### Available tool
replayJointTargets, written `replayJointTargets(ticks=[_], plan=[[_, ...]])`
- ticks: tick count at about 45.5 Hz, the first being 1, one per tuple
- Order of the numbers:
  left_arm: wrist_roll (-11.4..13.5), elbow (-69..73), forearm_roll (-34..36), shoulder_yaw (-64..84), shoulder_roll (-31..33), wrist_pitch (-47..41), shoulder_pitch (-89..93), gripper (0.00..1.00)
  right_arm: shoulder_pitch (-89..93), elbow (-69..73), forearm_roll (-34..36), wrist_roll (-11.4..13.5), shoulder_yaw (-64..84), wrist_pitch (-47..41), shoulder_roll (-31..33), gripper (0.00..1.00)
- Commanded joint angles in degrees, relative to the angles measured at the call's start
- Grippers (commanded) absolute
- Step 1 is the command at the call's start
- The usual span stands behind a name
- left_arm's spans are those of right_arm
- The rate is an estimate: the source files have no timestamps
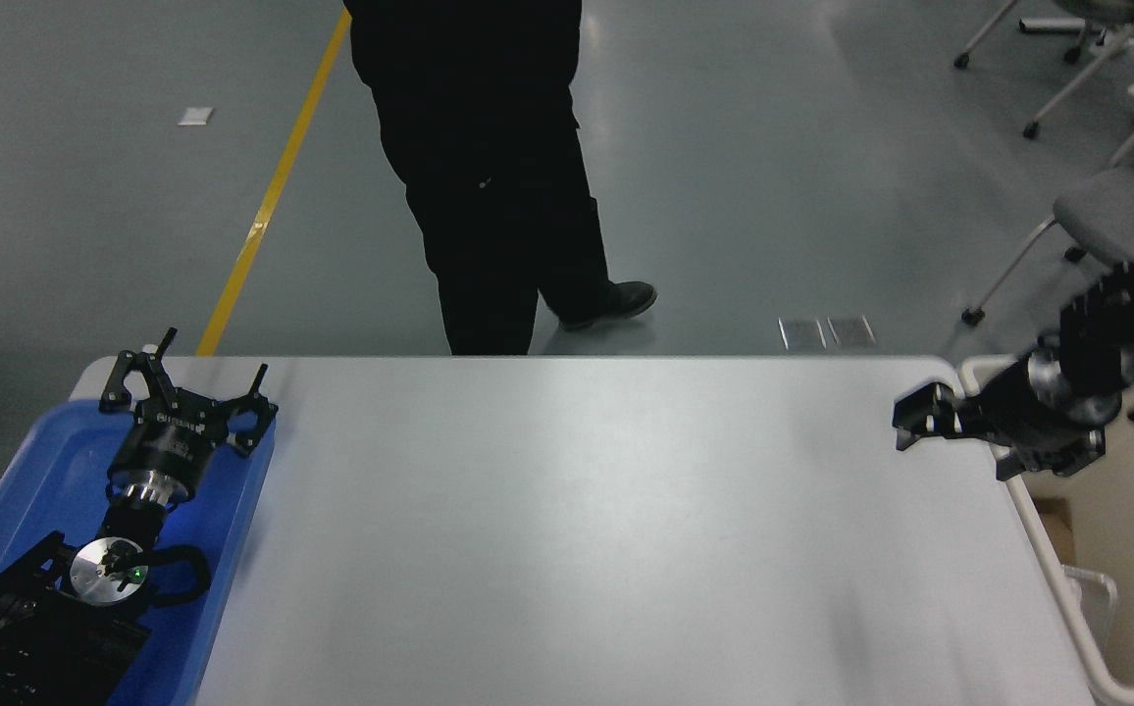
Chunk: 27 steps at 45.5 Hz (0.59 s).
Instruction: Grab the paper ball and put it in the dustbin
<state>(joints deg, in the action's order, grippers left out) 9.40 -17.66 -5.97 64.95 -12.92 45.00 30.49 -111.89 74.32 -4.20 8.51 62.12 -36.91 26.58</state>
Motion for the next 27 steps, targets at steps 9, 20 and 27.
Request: replayJointTargets(ticks=[9,20,27], plan=[[0.00,-0.01,0.00,0.09,0.00,0.00,-0.08,0.99,-19.68,0.74,9.91,0.19,0.72,-8.09,-8.30,1.00],[0.00,-0.01,0.00,0.09,0.00,0.00,-0.08,0.99,-21.09,0.74,9.39,0.54,6.95,-8.09,-12.34,1.00],[0.00,-0.01,0.00,0.09,0.00,0.00,0.00,0.99,-23.82,0.65,8.78,0.54,11.35,-8.09,-14.63,1.00]])
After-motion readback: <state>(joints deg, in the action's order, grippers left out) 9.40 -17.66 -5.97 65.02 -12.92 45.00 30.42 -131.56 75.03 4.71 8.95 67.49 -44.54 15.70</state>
